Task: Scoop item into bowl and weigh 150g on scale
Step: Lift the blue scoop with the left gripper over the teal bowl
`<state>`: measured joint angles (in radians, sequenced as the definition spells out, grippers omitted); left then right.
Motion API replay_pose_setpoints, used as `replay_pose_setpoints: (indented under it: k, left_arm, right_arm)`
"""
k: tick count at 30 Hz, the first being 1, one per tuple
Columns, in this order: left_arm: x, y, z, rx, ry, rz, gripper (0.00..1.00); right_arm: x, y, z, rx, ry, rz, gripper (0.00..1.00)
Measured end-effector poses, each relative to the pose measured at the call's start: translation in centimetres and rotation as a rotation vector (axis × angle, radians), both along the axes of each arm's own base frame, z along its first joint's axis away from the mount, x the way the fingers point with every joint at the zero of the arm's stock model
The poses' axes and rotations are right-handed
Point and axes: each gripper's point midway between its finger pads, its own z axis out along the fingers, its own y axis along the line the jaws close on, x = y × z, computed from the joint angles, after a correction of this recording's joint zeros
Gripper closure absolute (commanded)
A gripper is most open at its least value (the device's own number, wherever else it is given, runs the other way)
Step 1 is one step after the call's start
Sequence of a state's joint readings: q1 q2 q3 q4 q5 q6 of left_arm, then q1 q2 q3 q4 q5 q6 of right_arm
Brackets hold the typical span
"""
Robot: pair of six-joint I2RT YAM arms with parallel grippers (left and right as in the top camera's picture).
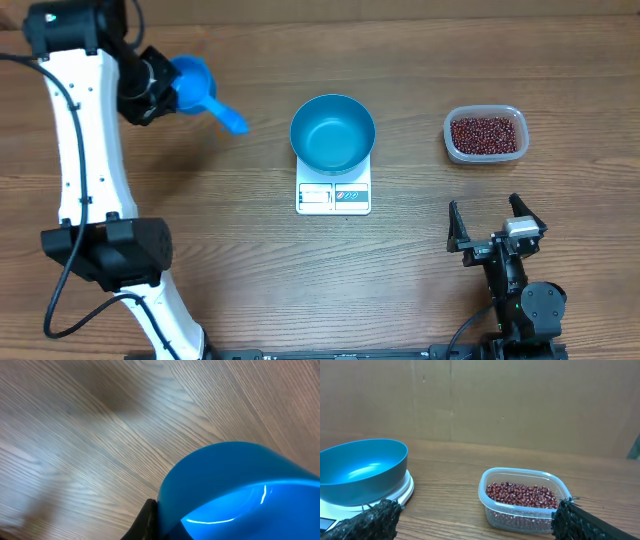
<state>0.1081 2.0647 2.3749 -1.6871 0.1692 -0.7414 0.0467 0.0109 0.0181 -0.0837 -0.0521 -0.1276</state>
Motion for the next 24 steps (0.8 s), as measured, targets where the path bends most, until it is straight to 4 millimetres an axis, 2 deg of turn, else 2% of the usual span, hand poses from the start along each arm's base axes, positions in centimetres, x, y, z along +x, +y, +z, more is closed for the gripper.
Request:
replay_pose_setpoints:
  k: [5, 9, 13, 19, 24]
  left_arm:
    - [-0.1, -4.7, -0.1, 0.033, 0.016, -0.023, 0.96]
    - [-0.9, -9.8, -0.2, 0.086, 0.015, -0.097, 0.96]
    - [-2.3, -15.1, -0.2, 0.112, 0.010, -0.150, 0.96]
    - [-5.3, -21.6, -0.2, 0.115, 0.005, -0.170, 0.95]
    - [-6.1, -23.0, -0.2, 0.102, 0.011, -0.103, 0.95]
  right_arm:
    - [0.0, 0.0, 0.0, 0.000, 0.000, 0.000, 0.00]
    - [0.0, 0.0, 0.0, 0.000, 0.000, -0.001, 0.00]
    - [0.0, 0.0, 0.0, 0.000, 0.000, 0.000, 0.00]
    - [0.0, 0.0, 0.0, 0.000, -0.001, 0.000, 0.00]
    - [0.0, 0.0, 0.0, 0.000, 0.000, 0.000, 0.00]
